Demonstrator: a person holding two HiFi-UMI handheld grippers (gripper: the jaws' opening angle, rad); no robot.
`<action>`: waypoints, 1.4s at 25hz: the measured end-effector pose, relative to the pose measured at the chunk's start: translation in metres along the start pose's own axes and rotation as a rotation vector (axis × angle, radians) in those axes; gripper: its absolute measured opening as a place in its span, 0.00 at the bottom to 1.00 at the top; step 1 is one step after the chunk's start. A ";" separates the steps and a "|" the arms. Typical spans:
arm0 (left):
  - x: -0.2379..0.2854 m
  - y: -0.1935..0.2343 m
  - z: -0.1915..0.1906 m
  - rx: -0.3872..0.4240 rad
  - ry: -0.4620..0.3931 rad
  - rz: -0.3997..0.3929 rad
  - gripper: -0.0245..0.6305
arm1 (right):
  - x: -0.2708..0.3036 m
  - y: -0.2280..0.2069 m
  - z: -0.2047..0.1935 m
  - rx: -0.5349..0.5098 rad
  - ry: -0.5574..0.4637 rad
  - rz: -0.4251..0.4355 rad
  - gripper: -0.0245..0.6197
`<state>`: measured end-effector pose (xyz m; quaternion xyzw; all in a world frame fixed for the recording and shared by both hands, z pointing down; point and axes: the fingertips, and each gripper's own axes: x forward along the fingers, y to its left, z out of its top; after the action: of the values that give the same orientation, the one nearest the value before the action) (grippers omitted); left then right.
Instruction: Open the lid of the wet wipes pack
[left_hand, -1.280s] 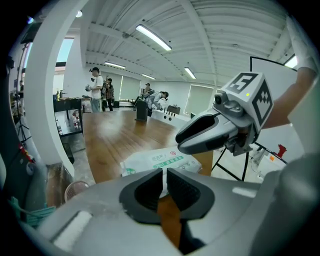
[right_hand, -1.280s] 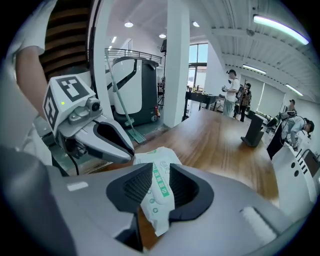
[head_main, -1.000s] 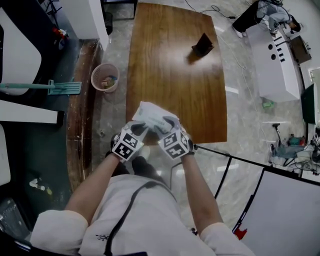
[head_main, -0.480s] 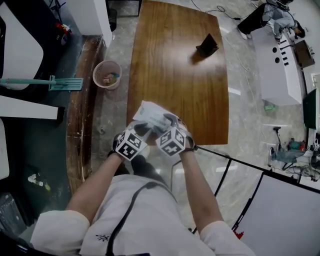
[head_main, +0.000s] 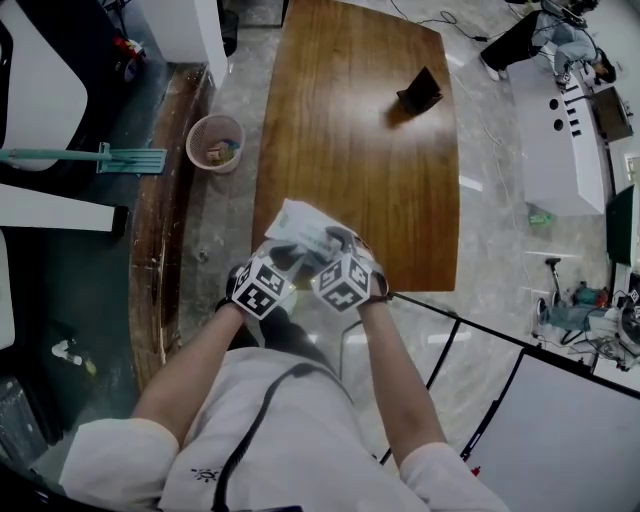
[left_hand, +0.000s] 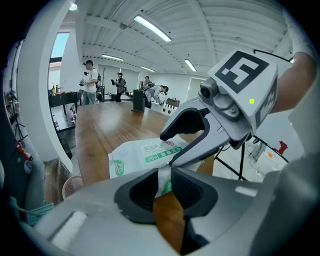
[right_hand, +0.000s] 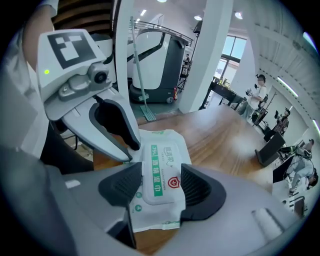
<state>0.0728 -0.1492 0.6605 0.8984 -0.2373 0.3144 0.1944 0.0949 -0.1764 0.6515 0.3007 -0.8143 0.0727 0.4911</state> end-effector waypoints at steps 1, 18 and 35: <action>0.000 0.000 0.000 0.001 0.002 0.000 0.17 | 0.000 -0.001 0.000 -0.003 -0.004 -0.002 0.43; 0.003 0.004 -0.002 -0.021 0.010 0.013 0.13 | 0.003 -0.007 -0.005 0.169 0.013 0.200 0.50; 0.007 0.005 -0.001 -0.014 0.000 0.033 0.13 | 0.003 -0.011 -0.007 0.278 0.002 0.359 0.50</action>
<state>0.0743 -0.1550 0.6669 0.8929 -0.2541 0.3160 0.1958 0.1050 -0.1839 0.6559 0.2156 -0.8365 0.2708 0.4248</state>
